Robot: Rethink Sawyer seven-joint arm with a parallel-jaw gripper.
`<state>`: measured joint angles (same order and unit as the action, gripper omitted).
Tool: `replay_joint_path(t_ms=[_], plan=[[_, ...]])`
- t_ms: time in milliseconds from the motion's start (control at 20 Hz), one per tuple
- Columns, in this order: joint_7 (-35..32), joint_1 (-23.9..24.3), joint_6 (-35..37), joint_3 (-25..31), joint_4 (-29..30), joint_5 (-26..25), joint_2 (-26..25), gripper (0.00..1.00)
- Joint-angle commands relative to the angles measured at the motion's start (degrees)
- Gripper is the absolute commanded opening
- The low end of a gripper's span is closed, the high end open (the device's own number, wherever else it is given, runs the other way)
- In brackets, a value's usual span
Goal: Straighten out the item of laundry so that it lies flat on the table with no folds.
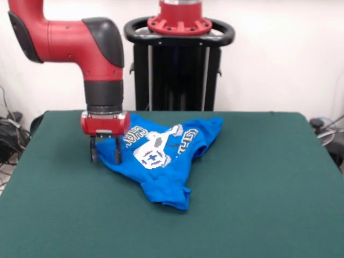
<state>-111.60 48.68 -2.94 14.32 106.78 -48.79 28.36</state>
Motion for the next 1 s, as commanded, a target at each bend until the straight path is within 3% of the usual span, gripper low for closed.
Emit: replay_joint_path(t_ms=[50, 300, 450, 700, 800, 900, 1000], plan=[[-6.16, -5.95, 11.71, 4.93, 6.47, 9.49, 10.16, 1.0], [-8.0, -11.74, 12.31, -0.47, 9.1, 13.24, 14.87, 1.0], [-10.02, -15.4, 9.82, -4.6, 9.61, 13.49, 13.05, 1.0], [-13.25, -22.56, -5.56, -14.27, 6.08, 13.54, -0.75, 1.0], [-14.16, -26.58, -12.75, -19.43, 3.91, 16.51, -6.59, 1.0], [-14.02, -30.46, -22.46, -24.72, 2.63, 22.55, -12.5, 1.0], [-13.18, -29.84, -26.7, -24.96, 3.4, 25.41, -14.38, 1.0]])
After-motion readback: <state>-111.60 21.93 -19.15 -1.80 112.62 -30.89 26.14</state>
